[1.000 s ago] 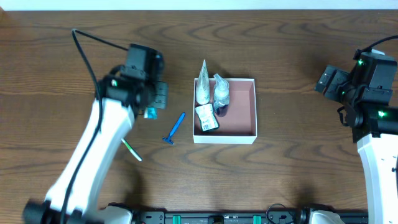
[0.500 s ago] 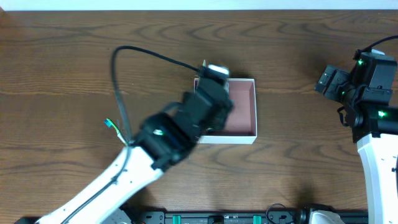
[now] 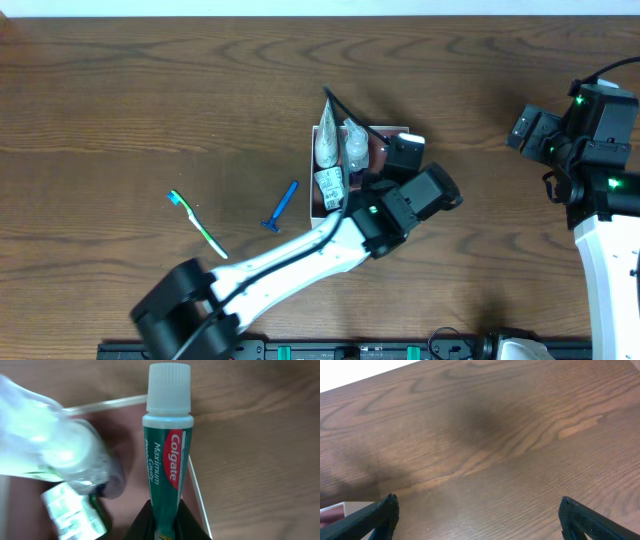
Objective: Pack container
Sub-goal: 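Carry the toothpaste tube over the box and lower it inside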
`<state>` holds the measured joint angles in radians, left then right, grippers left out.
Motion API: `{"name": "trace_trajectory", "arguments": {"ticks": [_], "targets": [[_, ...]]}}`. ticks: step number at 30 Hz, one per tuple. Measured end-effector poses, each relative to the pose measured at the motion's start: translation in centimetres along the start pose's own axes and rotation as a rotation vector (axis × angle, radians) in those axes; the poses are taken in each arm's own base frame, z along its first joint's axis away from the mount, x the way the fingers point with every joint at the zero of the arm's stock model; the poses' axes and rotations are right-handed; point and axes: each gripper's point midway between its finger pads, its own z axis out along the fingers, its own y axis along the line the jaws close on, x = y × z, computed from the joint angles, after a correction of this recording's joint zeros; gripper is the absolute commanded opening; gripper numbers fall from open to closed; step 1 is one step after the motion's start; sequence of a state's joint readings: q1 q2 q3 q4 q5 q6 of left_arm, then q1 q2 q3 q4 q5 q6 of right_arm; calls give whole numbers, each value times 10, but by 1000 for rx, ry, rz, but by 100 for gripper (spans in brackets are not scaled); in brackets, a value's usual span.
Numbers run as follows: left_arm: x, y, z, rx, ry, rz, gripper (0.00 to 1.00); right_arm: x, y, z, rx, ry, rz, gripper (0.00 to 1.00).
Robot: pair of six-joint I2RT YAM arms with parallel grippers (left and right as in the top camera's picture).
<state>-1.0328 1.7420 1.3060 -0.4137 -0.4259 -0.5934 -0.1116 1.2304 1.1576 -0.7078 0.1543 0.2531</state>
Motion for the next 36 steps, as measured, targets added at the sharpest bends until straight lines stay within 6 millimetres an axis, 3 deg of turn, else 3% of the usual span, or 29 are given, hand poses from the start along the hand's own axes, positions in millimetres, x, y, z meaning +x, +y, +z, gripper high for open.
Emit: {"name": "trace_trajectory", "arguments": {"ticks": [5, 10, 21, 29, 36], "targets": [[19, 4, 26, -62, 28, -1, 11, 0, 0, 0, 0, 0, 0, 99], [29, 12, 39, -113, 42, -23, 11, 0, 0, 0, 0, 0, 0, 99], [19, 40, 51, -179, 38, -114, 12, 0, 0, 0, 0, 0, 0, 99], [19, 41, 52, -182, 37, -126, 24, 0, 0, 0, 0, 0, 0, 99], [18, 42, 52, -182, 37, -129, 25, 0, 0, 0, 0, 0, 0, 99]]}}
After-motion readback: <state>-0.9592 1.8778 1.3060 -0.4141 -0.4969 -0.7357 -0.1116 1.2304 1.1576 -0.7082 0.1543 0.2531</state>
